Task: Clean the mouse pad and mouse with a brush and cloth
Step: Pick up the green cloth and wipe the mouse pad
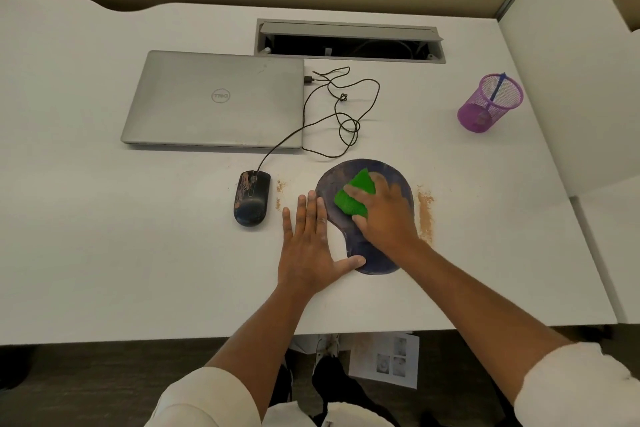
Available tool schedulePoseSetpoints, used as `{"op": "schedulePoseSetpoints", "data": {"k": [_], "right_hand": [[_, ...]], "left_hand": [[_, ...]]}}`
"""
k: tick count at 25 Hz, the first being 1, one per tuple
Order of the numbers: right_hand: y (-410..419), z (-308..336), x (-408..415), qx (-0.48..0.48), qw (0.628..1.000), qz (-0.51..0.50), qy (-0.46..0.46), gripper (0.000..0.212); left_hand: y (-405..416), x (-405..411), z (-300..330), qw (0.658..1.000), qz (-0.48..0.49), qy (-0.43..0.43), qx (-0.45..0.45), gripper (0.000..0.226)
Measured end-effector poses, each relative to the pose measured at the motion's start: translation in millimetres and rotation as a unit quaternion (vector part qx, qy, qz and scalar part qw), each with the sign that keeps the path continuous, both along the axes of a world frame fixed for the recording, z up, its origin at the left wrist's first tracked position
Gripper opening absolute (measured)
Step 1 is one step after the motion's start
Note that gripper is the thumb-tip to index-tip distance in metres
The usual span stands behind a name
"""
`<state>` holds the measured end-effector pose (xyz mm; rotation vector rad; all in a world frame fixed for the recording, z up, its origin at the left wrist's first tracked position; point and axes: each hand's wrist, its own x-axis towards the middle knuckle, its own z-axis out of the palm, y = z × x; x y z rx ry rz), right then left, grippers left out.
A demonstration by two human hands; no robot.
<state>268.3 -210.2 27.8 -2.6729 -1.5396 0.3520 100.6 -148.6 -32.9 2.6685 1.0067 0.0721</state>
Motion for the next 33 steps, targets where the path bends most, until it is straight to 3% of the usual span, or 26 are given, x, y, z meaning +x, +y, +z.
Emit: {"op": "schedulePoseSetpoints", "data": {"k": [4, 11, 16, 22, 33], "right_hand": [[-23.4, -8.9, -20.3, 0.024, 0.999, 0.037, 0.009, 0.049], [10.4, -8.9, -15.8, 0.079, 0.993, 0.077, -0.031, 0.037], [44.6, -3.3, -9.6, 0.074, 0.996, -0.032, -0.026, 0.04], [16.7, -2.2, -12.1, 0.054, 0.996, 0.028, 0.06, 0.038], [84.4, 13.7, -11.8, 0.022, 0.998, 0.048, -0.031, 0.029]], "left_hand": [[0.3, -1.0, -1.0, 1.0, -0.004, -0.01, 0.004, 0.129], [-0.1, 0.1, -2.1, 1.0, -0.001, -0.003, 0.007, 0.132], [-0.2, 0.5, -2.0, 1.0, 0.001, 0.006, 0.002, 0.133], [-0.4, 0.3, 0.3, 1.0, 0.001, 0.006, -0.005, 0.135], [0.2, 1.0, -1.4, 1.0, 0.0, 0.011, -0.008, 0.133]]}}
